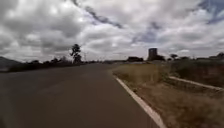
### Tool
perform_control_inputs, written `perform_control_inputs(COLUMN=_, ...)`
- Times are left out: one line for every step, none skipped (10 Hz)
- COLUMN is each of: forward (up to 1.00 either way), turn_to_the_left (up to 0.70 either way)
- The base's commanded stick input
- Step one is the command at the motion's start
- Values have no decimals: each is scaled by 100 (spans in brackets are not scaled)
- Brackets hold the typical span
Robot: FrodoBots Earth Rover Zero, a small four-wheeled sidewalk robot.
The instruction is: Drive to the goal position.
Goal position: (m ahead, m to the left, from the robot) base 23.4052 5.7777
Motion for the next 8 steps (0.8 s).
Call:
perform_control_inputs(forward=85, turn_to_the_left=0)
perform_control_inputs(forward=85, turn_to_the_left=0)
perform_control_inputs(forward=85, turn_to_the_left=0)
perform_control_inputs(forward=85, turn_to_the_left=0)
perform_control_inputs(forward=85, turn_to_the_left=0)
perform_control_inputs(forward=85, turn_to_the_left=0)
perform_control_inputs(forward=85, turn_to_the_left=0)
perform_control_inputs(forward=85, turn_to_the_left=2)
